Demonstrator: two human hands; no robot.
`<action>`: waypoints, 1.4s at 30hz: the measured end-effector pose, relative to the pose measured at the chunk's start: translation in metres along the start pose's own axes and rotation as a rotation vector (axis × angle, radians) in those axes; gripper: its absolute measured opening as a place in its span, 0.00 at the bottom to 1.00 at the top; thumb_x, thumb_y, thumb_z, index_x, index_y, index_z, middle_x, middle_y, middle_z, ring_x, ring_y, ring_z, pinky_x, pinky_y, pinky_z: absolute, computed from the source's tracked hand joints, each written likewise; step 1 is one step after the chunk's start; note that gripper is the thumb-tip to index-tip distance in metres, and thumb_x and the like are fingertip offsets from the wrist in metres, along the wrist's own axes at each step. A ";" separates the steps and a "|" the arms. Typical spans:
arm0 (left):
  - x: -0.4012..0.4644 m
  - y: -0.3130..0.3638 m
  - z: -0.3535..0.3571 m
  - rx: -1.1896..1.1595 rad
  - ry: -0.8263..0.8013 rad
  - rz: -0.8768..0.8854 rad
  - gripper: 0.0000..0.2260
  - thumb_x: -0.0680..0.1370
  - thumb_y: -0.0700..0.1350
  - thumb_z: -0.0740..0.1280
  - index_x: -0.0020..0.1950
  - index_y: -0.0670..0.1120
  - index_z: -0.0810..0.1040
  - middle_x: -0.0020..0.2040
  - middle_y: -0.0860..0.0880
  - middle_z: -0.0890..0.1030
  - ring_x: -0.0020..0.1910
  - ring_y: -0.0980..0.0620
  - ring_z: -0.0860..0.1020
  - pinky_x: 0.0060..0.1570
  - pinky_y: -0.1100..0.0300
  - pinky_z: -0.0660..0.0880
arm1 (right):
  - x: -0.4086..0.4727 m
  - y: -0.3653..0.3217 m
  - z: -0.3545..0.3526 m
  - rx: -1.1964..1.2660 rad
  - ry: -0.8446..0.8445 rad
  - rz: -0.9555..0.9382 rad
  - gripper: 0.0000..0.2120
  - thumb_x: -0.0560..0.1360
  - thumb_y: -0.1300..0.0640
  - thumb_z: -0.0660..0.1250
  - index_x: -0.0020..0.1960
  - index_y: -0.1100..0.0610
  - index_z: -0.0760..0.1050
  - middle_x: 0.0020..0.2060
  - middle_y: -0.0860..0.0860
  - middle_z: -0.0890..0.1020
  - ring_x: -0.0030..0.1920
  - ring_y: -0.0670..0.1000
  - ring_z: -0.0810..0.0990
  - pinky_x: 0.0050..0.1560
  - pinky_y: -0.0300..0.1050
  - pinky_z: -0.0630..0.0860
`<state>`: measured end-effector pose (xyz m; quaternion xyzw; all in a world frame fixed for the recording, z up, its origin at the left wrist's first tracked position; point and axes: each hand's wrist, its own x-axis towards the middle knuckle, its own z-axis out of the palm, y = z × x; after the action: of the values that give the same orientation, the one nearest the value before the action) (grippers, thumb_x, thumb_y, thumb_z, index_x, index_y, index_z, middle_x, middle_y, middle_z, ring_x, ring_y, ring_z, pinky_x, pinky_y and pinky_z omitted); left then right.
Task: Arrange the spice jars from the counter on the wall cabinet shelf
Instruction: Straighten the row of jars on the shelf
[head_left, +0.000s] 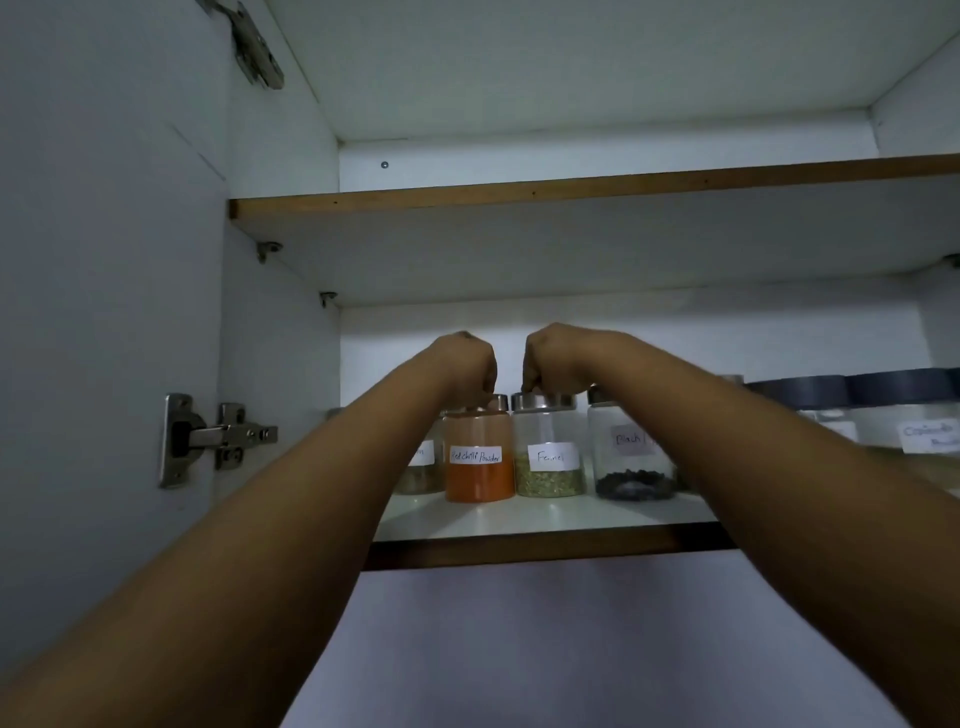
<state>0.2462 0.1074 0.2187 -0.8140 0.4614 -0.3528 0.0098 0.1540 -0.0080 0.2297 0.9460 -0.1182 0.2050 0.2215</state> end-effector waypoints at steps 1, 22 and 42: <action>0.007 -0.002 0.006 0.023 -0.008 0.002 0.09 0.78 0.46 0.69 0.54 0.44 0.84 0.51 0.46 0.84 0.52 0.49 0.79 0.53 0.56 0.76 | 0.011 0.000 0.005 -0.003 -0.021 0.022 0.15 0.79 0.61 0.64 0.64 0.56 0.79 0.60 0.52 0.81 0.58 0.53 0.80 0.62 0.49 0.76; 0.046 -0.033 0.054 -0.154 0.028 -0.033 0.11 0.77 0.48 0.71 0.55 0.43 0.83 0.53 0.45 0.83 0.48 0.50 0.77 0.46 0.60 0.71 | 0.080 0.004 0.044 -0.022 -0.052 0.113 0.18 0.76 0.63 0.65 0.66 0.57 0.77 0.61 0.53 0.81 0.59 0.54 0.79 0.62 0.48 0.76; 0.003 0.061 -0.004 -0.525 0.363 0.105 0.07 0.80 0.46 0.64 0.51 0.47 0.81 0.50 0.49 0.82 0.43 0.53 0.74 0.44 0.61 0.68 | -0.087 0.083 -0.006 0.367 0.404 0.315 0.14 0.81 0.53 0.62 0.62 0.59 0.77 0.59 0.56 0.80 0.57 0.53 0.76 0.54 0.43 0.69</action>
<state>0.1997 0.0714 0.2023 -0.6875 0.5724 -0.3600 -0.2648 0.0485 -0.0658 0.2267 0.8804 -0.1778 0.4384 0.0318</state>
